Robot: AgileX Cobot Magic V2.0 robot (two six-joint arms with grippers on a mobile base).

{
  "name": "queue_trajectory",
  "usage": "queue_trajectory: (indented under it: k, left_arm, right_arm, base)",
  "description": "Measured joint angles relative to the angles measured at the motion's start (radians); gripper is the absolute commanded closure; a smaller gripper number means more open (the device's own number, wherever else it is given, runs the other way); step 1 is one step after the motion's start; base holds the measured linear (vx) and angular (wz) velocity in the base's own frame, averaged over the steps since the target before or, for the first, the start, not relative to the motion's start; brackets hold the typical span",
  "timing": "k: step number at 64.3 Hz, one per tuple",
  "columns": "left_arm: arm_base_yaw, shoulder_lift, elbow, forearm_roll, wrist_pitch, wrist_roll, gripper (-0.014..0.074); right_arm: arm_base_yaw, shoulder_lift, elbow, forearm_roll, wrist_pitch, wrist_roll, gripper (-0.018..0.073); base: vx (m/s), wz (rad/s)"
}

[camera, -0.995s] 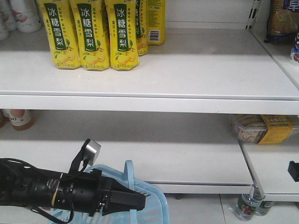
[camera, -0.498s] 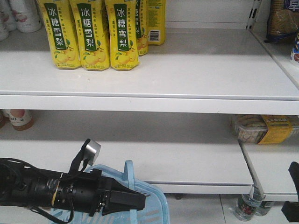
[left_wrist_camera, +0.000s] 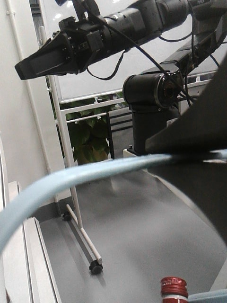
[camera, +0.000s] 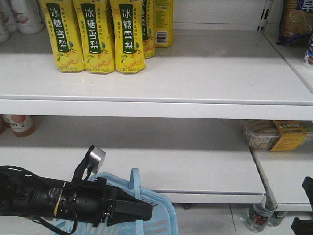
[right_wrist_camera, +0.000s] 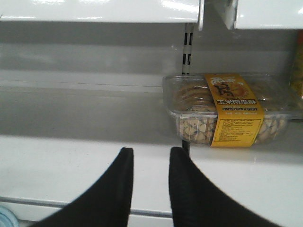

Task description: Place coke in basket with both arms

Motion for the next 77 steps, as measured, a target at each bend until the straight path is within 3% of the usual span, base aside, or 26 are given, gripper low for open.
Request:
queue_trajectory:
  k: [4,77]
  left_arm:
    - [0.0,0.0,0.0,0.0,0.0,0.0,0.0603]
    - [-0.011,-0.026,0.001,-0.005,0.013,0.0,0.0603]
  right_arm:
    - [0.0,0.0,0.0,0.0,0.007,0.0,0.0576]
    - [0.0,0.0,0.0,-0.004,0.013,0.0,0.0569]
  base:
    - [0.0,0.0]
    - [0.0,0.0]
